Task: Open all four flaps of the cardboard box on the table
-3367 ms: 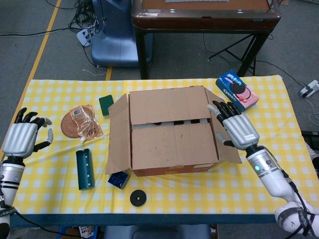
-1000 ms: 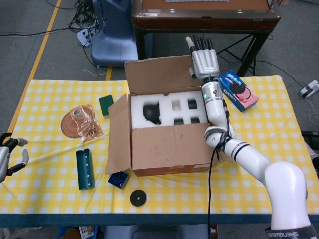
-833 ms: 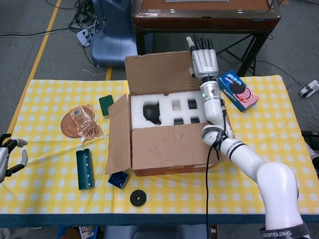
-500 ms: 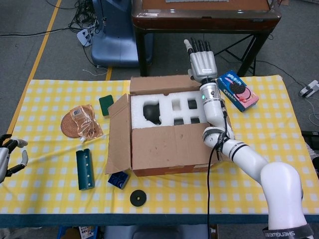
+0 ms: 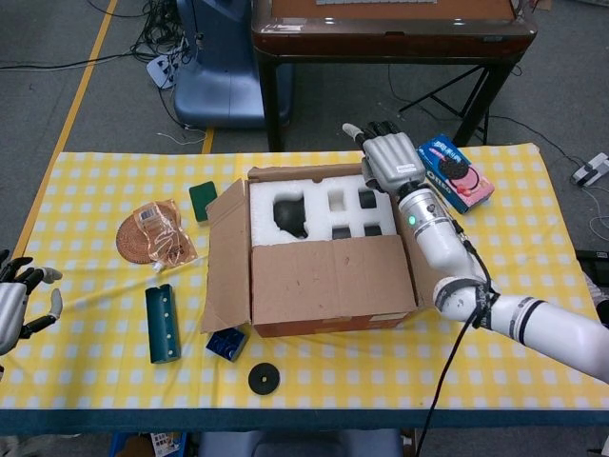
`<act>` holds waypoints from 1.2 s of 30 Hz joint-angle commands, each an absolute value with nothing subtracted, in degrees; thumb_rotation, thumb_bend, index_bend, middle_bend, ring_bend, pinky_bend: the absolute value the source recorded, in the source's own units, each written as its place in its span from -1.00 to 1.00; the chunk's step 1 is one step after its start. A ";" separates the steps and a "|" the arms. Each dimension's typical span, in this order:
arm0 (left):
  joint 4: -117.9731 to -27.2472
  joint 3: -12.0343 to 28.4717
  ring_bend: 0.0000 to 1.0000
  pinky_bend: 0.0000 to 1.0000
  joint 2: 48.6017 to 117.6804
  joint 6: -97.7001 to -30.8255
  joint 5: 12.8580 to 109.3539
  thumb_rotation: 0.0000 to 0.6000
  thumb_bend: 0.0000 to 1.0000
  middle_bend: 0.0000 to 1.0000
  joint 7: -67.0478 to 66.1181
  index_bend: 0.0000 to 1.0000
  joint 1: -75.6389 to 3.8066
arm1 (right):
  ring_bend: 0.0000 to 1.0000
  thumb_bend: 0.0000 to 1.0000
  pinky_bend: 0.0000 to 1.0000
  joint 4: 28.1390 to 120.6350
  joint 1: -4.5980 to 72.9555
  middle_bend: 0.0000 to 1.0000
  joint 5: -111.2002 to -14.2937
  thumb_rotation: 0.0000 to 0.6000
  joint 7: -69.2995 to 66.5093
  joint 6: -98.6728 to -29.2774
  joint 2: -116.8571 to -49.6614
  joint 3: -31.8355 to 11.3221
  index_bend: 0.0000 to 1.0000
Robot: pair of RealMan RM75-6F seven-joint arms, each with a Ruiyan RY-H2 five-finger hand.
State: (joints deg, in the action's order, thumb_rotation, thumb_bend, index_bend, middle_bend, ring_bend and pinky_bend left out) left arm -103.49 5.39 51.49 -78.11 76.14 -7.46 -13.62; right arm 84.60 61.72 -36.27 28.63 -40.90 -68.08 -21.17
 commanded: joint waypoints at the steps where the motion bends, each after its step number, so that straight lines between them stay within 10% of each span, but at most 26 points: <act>1: -103.70 5.39 -0.65 -1.00 51.51 -78.11 76.19 -0.25 0.12 -0.20 -7.73 -0.11 -13.55 | -0.68 0.70 -0.71 94.04 57.10 -0.42 -36.30 1.00 25.55 -39.48 -60.26 -18.15 -0.66; 7: -103.82 5.38 -0.65 -1.00 51.75 -78.16 76.14 -0.25 0.12 -0.20 -8.31 -0.11 -13.31 | -0.60 1.00 -0.67 98.68 53.92 -0.32 -41.37 1.00 21.77 -39.11 -57.19 -15.61 -0.52; 36: -101.50 4.99 -0.65 -1.00 52.63 -77.87 76.79 -0.25 0.12 -0.20 -5.83 -0.11 -11.95 | -0.59 1.00 -0.66 98.91 53.74 -0.28 -47.30 1.00 17.47 -39.05 -59.84 -8.77 -0.43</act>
State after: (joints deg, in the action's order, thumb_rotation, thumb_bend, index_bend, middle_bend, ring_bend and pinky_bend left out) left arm -101.51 5.00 52.62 -77.87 76.79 -5.83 -11.96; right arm 98.87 53.69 -47.35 17.41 -39.02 -59.88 -8.82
